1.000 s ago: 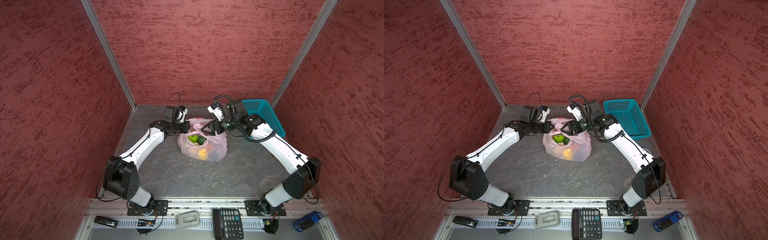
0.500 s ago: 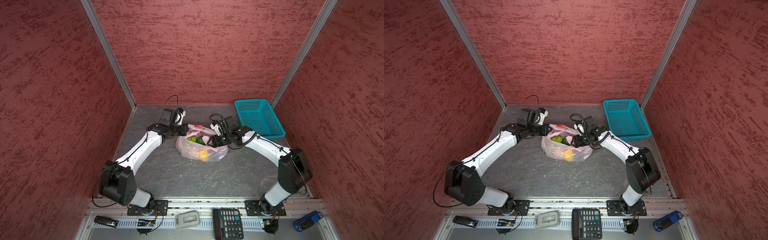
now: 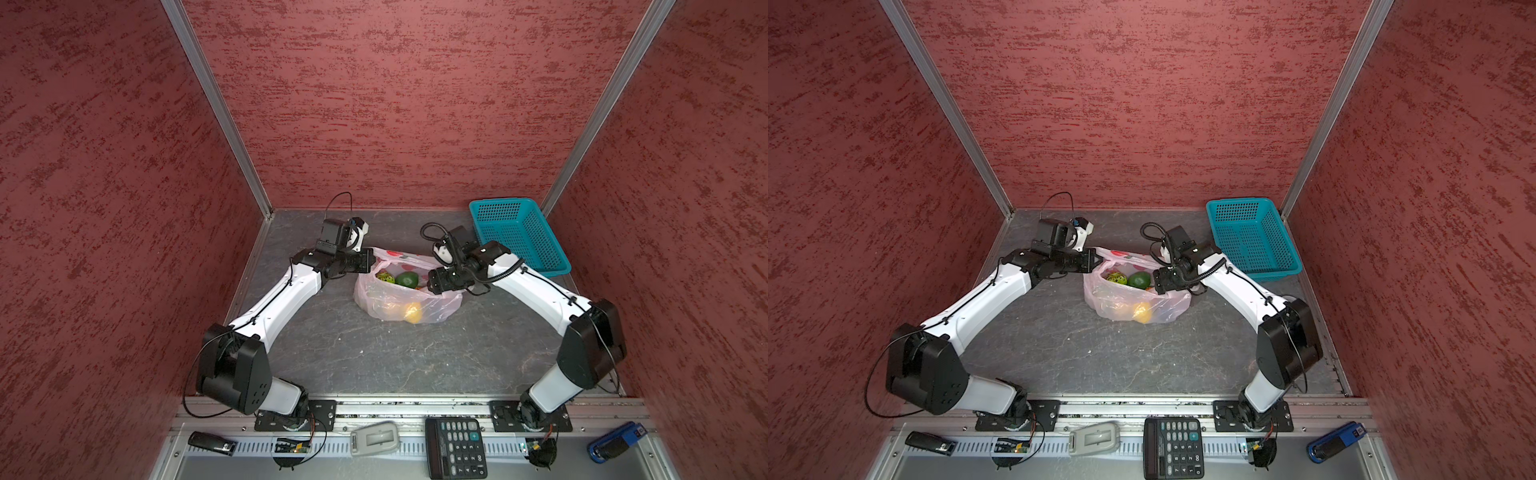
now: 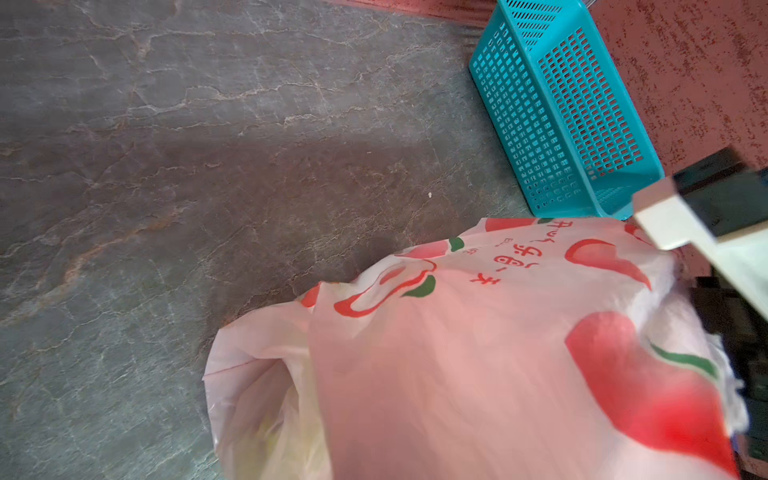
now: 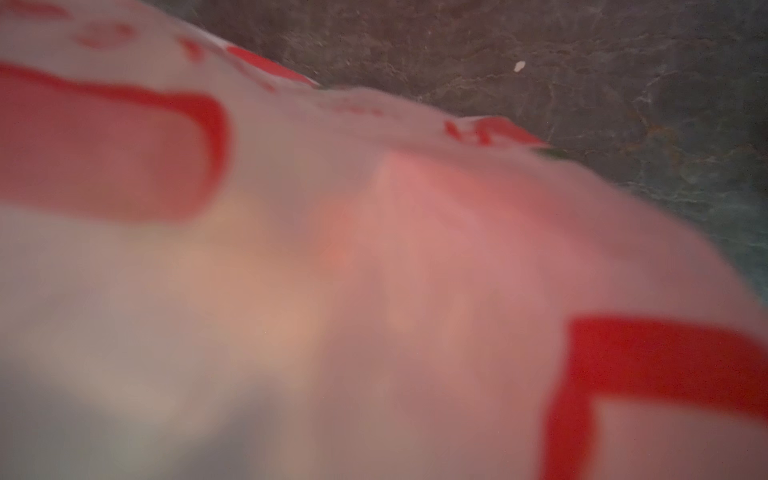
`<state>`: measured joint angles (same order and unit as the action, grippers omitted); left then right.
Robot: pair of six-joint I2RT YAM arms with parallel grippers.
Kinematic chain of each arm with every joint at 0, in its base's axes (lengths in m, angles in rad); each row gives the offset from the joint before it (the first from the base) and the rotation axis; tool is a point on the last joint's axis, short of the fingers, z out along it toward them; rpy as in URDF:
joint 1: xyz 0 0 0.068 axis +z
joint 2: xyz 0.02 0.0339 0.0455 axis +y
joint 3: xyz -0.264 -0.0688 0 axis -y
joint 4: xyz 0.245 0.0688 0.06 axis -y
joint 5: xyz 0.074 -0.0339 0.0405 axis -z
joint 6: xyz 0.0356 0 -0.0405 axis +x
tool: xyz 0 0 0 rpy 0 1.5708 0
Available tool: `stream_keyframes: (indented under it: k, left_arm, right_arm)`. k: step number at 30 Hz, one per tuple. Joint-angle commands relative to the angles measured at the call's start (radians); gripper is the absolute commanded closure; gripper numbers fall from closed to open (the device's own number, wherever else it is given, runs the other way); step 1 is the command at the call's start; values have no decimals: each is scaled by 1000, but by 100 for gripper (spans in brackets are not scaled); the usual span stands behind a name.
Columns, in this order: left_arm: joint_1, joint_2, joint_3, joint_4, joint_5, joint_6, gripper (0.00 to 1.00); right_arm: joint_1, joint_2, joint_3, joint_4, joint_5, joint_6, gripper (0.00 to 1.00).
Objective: Untie the knot of the plastic bag and take out the fruit
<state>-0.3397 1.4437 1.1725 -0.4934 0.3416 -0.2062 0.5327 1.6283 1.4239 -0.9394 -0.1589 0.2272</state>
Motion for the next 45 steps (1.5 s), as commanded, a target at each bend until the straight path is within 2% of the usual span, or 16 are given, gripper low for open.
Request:
stream_keyframes:
  k: [1, 5, 9, 12, 16, 18, 19, 21, 23, 26, 34, 38, 41, 43, 45]
  left_arm:
    - [-12, -25, 13, 47, 6, -16, 100]
    - [-14, -15, 23, 49, 1, -15, 100]
    - [-16, -7, 34, 47, 3, -15, 100]
    - [-16, 0, 38, 50, -4, -14, 100]
    - [-19, 17, 45, 58, 2, -26, 100]
    - [-24, 27, 49, 59, -2, -27, 100]
    - [-24, 32, 51, 63, -3, -28, 100]
    - [-27, 43, 45, 75, -2, -33, 100]
    - [-28, 57, 39, 78, -6, -29, 100]
    - [-23, 64, 29, 75, -24, -15, 100]
    - [-8, 75, 31, 104, 1, -19, 100]
    - [-18, 74, 29, 134, 16, -27, 100]
    - [-25, 75, 31, 146, 20, -31, 100]
    - [-28, 74, 29, 152, 17, -32, 100]
    - [-30, 68, 23, 154, 15, -33, 100]
  right_arm:
    - [-2, -40, 134, -131, -126, -22, 13]
    - [8, -31, 225, -195, -201, -27, 9]
    - [16, -27, 242, -197, -240, -25, 7]
    - [24, -25, 217, -168, -205, -15, 6]
    - [27, -81, 122, -3, -232, 45, 3]
    - [45, -76, 103, 8, -181, 46, 1]
    - [66, -76, 102, 5, -114, 39, 2]
    - [95, -102, 80, 49, -54, 14, 2]
    - [102, -139, 66, 101, -41, -3, 2]
    - [102, -149, 87, 84, -35, -51, 2]
    - [110, -144, 101, 114, -92, -177, 2]
    - [110, -53, 170, 116, -88, -216, 2]
    - [110, 32, 214, 114, -136, -204, 1]
    - [109, 81, 247, 111, -196, -183, 6]
    - [108, 123, 286, 84, -218, -155, 20]
